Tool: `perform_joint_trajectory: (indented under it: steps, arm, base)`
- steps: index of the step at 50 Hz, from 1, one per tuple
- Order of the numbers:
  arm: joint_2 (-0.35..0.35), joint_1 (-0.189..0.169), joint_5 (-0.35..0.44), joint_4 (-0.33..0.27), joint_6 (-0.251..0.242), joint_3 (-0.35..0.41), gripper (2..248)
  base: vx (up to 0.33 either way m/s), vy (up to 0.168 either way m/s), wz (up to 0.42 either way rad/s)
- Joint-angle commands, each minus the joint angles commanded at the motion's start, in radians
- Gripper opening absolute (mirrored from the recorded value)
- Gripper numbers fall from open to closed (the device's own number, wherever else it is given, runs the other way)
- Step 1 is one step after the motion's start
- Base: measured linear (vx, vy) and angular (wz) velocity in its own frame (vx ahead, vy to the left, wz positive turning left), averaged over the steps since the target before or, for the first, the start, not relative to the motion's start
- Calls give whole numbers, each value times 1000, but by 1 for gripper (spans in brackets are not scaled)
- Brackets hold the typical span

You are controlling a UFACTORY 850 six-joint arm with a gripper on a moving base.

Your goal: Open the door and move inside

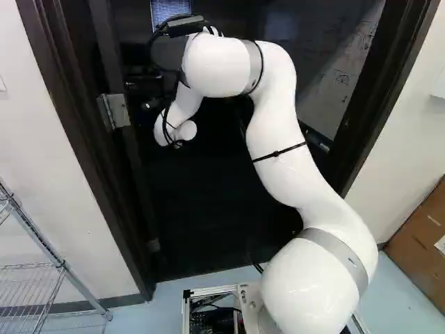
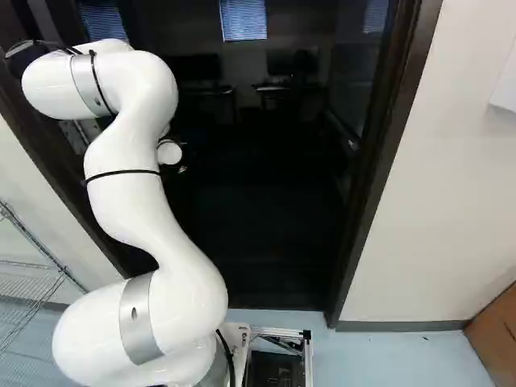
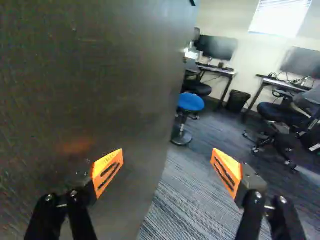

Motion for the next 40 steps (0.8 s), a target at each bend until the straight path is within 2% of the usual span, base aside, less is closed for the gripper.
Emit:
perform_joint_trajectory:
  steps: [40]
  arm:
    - [127, -77, 0, 0, 0, 173, 247]
  base:
    - [0, 0, 0]
